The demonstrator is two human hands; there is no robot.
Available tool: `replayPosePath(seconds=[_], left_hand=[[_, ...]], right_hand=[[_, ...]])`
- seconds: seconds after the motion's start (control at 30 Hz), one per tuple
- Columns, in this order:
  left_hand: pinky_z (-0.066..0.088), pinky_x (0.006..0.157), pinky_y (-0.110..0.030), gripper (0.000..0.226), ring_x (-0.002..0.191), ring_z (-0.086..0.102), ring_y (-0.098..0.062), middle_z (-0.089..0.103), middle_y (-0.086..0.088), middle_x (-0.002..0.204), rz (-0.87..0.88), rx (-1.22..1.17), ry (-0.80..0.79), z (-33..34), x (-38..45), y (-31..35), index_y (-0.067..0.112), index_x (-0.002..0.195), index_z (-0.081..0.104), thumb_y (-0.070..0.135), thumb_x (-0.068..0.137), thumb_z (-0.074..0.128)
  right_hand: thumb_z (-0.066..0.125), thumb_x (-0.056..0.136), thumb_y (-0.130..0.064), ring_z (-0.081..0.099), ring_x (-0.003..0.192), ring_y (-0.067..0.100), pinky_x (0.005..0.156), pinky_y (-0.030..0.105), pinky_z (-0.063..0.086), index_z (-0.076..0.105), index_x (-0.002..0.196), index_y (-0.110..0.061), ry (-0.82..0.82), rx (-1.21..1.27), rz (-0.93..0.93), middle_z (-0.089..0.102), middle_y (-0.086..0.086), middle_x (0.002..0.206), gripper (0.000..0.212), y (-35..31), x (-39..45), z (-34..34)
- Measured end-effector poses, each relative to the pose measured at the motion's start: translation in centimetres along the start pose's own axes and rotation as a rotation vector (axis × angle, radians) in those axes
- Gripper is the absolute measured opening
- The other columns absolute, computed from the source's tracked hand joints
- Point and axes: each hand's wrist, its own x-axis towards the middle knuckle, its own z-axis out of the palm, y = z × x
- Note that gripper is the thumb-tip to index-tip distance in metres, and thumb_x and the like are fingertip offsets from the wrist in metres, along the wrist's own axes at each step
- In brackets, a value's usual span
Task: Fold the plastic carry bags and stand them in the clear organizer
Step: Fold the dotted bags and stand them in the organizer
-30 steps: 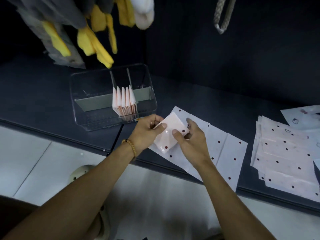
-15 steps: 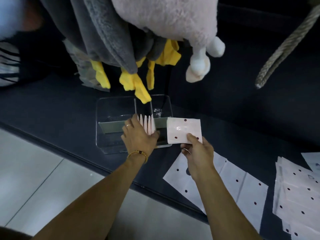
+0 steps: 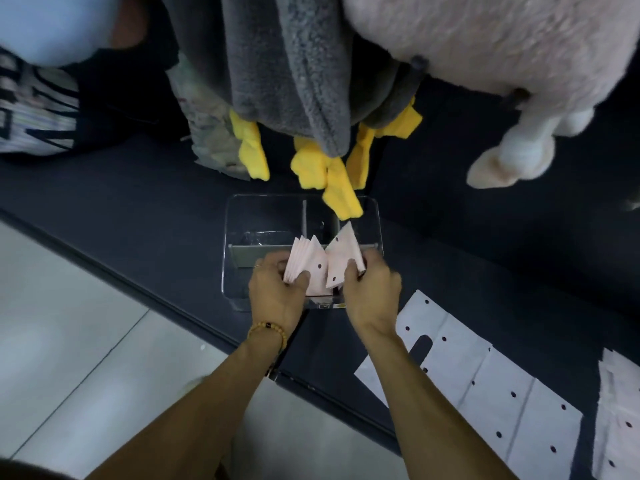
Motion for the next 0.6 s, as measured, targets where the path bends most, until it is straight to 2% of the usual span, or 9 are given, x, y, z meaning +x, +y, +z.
replayPosePath(seconds=[0.1, 0.17, 0.23, 0.33, 0.37, 0.43, 0.5, 0.6], left_hand=[[0.047, 0.068, -0.013, 0.034, 0.082, 0.058, -0.004, 0.058, 0.004, 0.101, 0.031, -0.011, -0.029, -0.4, -0.5, 0.1, 0.029, 0.099, 0.057, 0.014, 0.075, 0.075], [0.046, 0.065, -0.010, 0.032, 0.079, 0.058, -0.003, 0.057, 0.005, 0.100, 0.046, 0.001, -0.037, -0.6, -0.7, 0.2, 0.029, 0.099, 0.057, 0.014, 0.077, 0.074], [0.047, 0.064, -0.008, 0.030, 0.078, 0.059, -0.003, 0.056, 0.005, 0.100, 0.057, -0.006, -0.051, -0.6, -0.8, 0.3, 0.029, 0.099, 0.058, 0.013, 0.078, 0.073], [0.047, 0.065, -0.007, 0.028, 0.081, 0.059, -0.003, 0.055, 0.005, 0.101, 0.062, -0.012, -0.065, -0.6, -0.8, 0.5, 0.029, 0.101, 0.059, 0.015, 0.080, 0.072], [0.048, 0.066, -0.008, 0.027, 0.082, 0.059, -0.003, 0.055, 0.005, 0.101, 0.060, -0.015, -0.069, -0.6, -0.7, 0.5, 0.028, 0.101, 0.059, 0.016, 0.081, 0.071], [0.051, 0.070, -0.015, 0.025, 0.084, 0.060, -0.006, 0.055, 0.005, 0.102, 0.063, -0.020, -0.091, -0.6, -0.6, 0.5, 0.026, 0.104, 0.060, 0.018, 0.082, 0.070], [0.053, 0.075, -0.024, 0.024, 0.087, 0.061, -0.009, 0.056, 0.003, 0.103, 0.070, -0.019, -0.121, -0.6, -0.6, 0.7, 0.025, 0.106, 0.060, 0.019, 0.084, 0.069], [0.053, 0.080, -0.024, 0.020, 0.089, 0.061, -0.007, 0.058, 0.004, 0.104, 0.062, -0.046, -0.144, -0.8, -0.7, 1.3, 0.026, 0.104, 0.061, 0.019, 0.086, 0.066]], right_hand=[[0.056, 0.091, -0.020, 0.063, 0.077, 0.030, 0.069, 0.040, 0.056, 0.063, 0.094, -0.013, -0.290, -0.101, -0.008, 0.065, 0.011, 0.085, 0.010, -0.3, 0.2, 0.9], [0.057, 0.091, -0.023, 0.064, 0.076, 0.029, 0.069, 0.041, 0.057, 0.065, 0.091, -0.014, -0.370, -0.131, 0.014, 0.066, 0.009, 0.084, 0.013, 0.0, 0.4, 1.1], [0.062, 0.089, -0.026, 0.065, 0.075, 0.020, 0.067, 0.034, 0.057, 0.067, 0.090, -0.017, -0.379, 0.005, 0.078, 0.067, 0.000, 0.080, 0.010, 0.2, 0.7, 0.9], [0.067, 0.083, -0.035, 0.063, 0.080, 0.001, 0.066, 0.017, 0.051, 0.064, 0.089, -0.034, -0.307, 0.226, 0.119, 0.066, -0.020, 0.081, 0.008, 0.2, 0.4, 0.5], [0.066, 0.084, -0.035, 0.063, 0.082, 0.000, 0.068, 0.016, 0.051, 0.066, 0.092, -0.035, -0.281, 0.244, 0.094, 0.067, -0.021, 0.083, 0.008, 0.2, 0.1, 0.4], [0.062, 0.089, -0.030, 0.065, 0.085, 0.005, 0.074, 0.024, 0.055, 0.072, 0.097, -0.026, -0.306, 0.213, 0.038, 0.070, -0.016, 0.088, 0.014, 0.2, -0.2, 0.4], [0.059, 0.092, -0.025, 0.065, 0.077, 0.007, 0.070, 0.027, 0.054, 0.074, 0.093, -0.019, -0.367, 0.181, 0.026, 0.072, -0.009, 0.083, 0.017, 0.2, -0.3, 0.5], [0.055, 0.095, -0.029, 0.064, 0.076, 0.009, 0.069, 0.026, 0.051, 0.072, 0.089, -0.018, -0.321, 0.226, 0.074, 0.070, -0.008, 0.081, 0.021, 0.1, -0.4, -0.4]])
